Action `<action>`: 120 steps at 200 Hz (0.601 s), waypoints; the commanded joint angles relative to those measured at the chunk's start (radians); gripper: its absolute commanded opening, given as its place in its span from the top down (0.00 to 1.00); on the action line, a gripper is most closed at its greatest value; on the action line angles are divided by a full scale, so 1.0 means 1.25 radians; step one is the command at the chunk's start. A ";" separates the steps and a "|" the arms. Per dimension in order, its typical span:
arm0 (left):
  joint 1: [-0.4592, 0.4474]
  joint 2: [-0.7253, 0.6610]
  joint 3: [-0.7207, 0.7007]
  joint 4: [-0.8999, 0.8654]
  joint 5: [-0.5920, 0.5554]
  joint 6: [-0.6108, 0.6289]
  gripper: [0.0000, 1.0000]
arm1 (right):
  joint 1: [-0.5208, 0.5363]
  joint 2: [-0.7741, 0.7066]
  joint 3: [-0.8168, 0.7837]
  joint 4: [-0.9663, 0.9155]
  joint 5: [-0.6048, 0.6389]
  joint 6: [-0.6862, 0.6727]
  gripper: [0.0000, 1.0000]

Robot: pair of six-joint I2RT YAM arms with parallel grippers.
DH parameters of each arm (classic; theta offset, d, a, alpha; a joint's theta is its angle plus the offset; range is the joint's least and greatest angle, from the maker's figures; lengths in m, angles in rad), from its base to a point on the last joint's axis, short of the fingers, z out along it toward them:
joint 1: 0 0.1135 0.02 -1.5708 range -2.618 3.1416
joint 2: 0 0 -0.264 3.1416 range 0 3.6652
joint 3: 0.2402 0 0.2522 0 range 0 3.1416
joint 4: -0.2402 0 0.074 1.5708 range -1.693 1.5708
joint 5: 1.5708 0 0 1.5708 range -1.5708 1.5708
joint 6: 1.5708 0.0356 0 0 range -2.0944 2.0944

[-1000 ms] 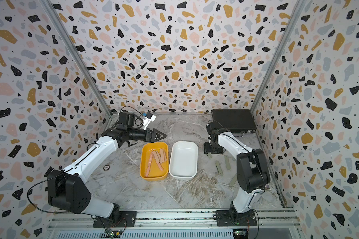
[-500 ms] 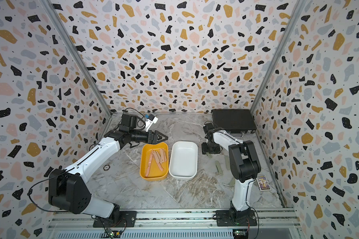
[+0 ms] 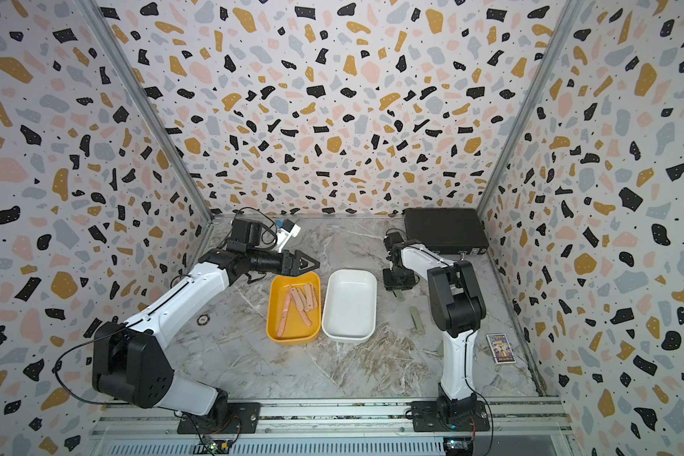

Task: Place the fruit knives into the storage box by color
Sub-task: Pick up the fruit knife from the center of the board.

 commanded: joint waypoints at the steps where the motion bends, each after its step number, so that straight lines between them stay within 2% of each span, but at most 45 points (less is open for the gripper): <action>1: -0.003 0.000 -0.007 0.022 -0.003 0.014 0.09 | -0.003 -0.007 0.005 -0.024 0.026 -0.009 0.62; 46: -0.003 -0.005 -0.012 0.022 -0.003 0.017 0.08 | -0.018 -0.048 -0.053 -0.018 0.045 -0.012 0.68; 86: -0.003 -0.005 -0.015 0.026 0.000 0.018 0.08 | -0.025 -0.084 -0.100 -0.003 0.045 -0.011 0.68; 120: -0.003 -0.002 -0.018 0.030 0.002 0.018 0.08 | -0.029 -0.066 -0.080 0.000 0.036 -0.009 0.65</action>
